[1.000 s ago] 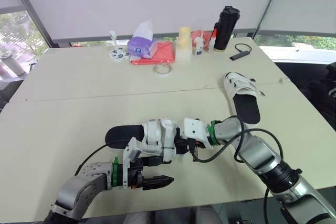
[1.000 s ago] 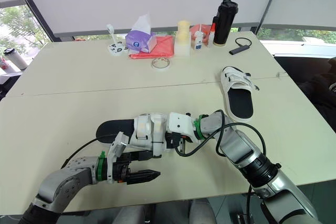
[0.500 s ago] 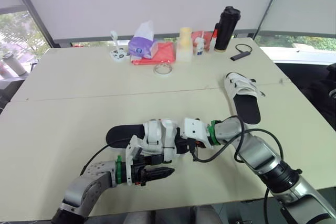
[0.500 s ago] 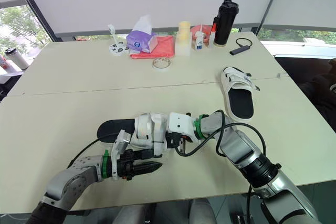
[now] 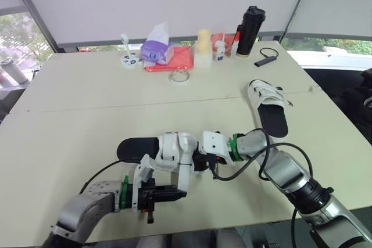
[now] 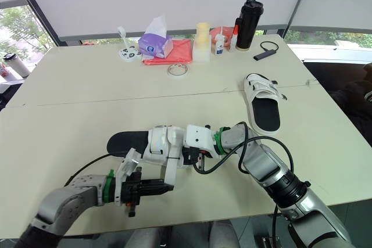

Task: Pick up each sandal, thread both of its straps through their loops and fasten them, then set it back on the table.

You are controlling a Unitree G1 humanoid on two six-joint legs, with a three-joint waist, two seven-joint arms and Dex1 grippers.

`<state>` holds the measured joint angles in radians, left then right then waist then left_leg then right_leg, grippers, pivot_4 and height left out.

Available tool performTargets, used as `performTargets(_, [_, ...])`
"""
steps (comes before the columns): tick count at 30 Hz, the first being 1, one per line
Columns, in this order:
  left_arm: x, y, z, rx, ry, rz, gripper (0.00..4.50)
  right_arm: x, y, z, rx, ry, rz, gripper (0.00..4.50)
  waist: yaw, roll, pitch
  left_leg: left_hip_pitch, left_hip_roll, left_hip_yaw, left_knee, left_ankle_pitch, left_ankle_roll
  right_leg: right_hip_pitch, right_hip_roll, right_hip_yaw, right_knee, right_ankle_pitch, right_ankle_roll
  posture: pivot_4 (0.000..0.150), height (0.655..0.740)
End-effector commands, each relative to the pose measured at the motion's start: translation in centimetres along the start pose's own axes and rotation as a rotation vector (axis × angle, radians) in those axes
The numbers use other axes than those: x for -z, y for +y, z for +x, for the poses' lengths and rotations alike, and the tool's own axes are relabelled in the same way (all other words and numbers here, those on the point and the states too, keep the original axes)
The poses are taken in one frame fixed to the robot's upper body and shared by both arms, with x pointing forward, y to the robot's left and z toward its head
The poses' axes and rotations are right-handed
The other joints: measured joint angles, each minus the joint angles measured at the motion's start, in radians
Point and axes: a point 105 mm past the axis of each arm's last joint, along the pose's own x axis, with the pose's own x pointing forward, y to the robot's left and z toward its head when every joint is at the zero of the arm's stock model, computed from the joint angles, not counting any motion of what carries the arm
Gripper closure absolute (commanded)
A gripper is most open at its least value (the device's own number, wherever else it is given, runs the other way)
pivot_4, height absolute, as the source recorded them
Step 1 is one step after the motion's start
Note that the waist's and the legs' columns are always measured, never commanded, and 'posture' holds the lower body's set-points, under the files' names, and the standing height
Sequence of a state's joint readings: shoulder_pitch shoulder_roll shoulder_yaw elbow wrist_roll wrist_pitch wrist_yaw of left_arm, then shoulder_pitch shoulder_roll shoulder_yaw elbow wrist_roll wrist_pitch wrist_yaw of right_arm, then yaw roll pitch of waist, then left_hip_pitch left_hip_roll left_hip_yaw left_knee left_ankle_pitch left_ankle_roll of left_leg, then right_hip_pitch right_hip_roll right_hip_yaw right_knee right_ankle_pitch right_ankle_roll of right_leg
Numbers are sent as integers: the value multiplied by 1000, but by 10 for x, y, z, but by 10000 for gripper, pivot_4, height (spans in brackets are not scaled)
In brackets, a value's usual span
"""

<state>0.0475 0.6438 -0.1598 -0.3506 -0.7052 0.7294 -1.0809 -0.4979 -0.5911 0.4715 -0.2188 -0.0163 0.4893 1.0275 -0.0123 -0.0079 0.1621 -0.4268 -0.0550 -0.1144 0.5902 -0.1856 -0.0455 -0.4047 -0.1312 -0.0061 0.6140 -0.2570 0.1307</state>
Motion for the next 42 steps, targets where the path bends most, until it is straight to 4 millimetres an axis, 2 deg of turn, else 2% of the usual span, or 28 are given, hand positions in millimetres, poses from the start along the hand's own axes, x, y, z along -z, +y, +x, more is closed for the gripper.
performTargets(1, [-2,-22,-11,85,43,26,44531,21,7,4,-22,76,47,45000,-1,1,0,0,0,0,0,-1,-1,0,0,0,0,0,0,1500,7400])
performTargets(6, [-14,-34,-14,120,17,60,44531,21,7,4,-23,77,43,45000,-2,0,0,0,0,0,0,-2,-2,0,-2,0,-1,0,0,1500,7400])
performTargets(16, [-78,-37,-13,104,-181,137,44531,22,5,3,-18,80,38,45000,1,0,0,0,0,0,0,0,0,0,0,0,0,0,0,1500,7400])
performTargets(19, [-101,-27,-14,58,-255,142,44531,21,4,4,-18,77,34,45000,1,-1,1,0,-1,0,0,0,1,2,0,0,0,0,0,1500,7400])
performTargets(21, [-109,-15,-12,12,-273,108,44531,21,3,4,-17,75,34,45000,1,-1,1,0,-1,0,0,0,1,4,1,0,1,0,1,1500,7400])
performTargets(28, [-120,7,1,-40,-299,36,44531,20,2,6,-17,71,35,45000,1,-1,1,1,-1,0,2,1,1,5,4,0,2,0,1,1500,7400])
performTargets(35, [-121,31,20,-52,-297,-73,44531,20,2,5,-14,74,36,45000,1,-2,2,1,-1,-1,3,1,1,7,6,0,2,0,0,1500,7400])
performTargets(39, [-124,40,24,-83,-313,-98,31640,20,2,5,-8,73,42,45000,2,-2,1,1,-1,-1,3,1,1,7,7,0,3,1,0,1500,7400])
performTargets(42, [-126,48,25,-132,-327,-95,15756,20,3,5,-7,74,44,45000,2,-2,1,2,-1,-1,3,1,1,8,7,0,3,1,0,1500,7400])
